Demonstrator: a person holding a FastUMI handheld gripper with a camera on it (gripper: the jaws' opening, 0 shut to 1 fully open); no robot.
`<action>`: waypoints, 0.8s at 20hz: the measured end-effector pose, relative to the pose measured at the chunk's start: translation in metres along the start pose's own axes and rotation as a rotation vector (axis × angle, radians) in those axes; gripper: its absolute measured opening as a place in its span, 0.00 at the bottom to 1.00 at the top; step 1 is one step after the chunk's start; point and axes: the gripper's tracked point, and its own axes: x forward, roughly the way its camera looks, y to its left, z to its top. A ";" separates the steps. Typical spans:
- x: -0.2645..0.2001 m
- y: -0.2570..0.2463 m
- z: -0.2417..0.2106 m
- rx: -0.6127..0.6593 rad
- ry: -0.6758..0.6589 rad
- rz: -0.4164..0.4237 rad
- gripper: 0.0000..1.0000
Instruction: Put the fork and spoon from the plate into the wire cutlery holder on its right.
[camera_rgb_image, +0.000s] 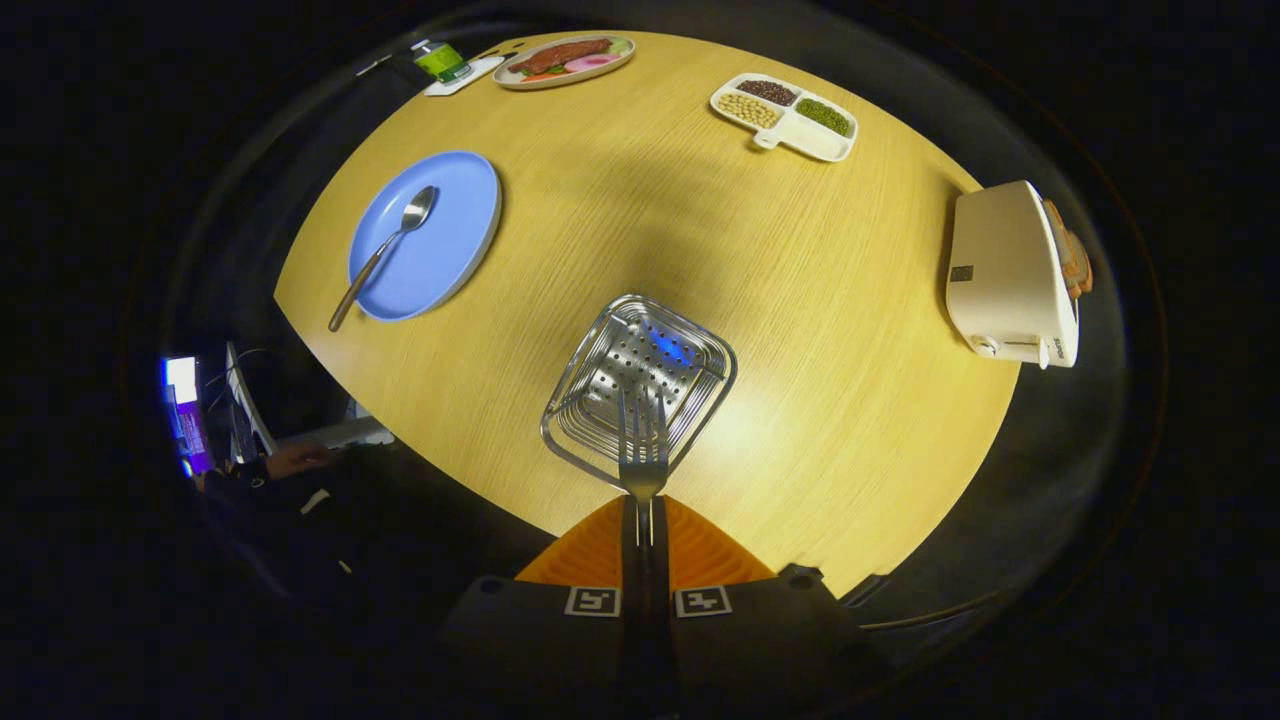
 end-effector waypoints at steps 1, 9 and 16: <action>0.002 -0.002 0.002 -0.012 0.020 -0.012 0.05; 0.010 0.001 0.014 -0.024 0.085 -0.025 0.09; -0.005 0.006 0.023 -0.007 -0.006 -0.005 0.18</action>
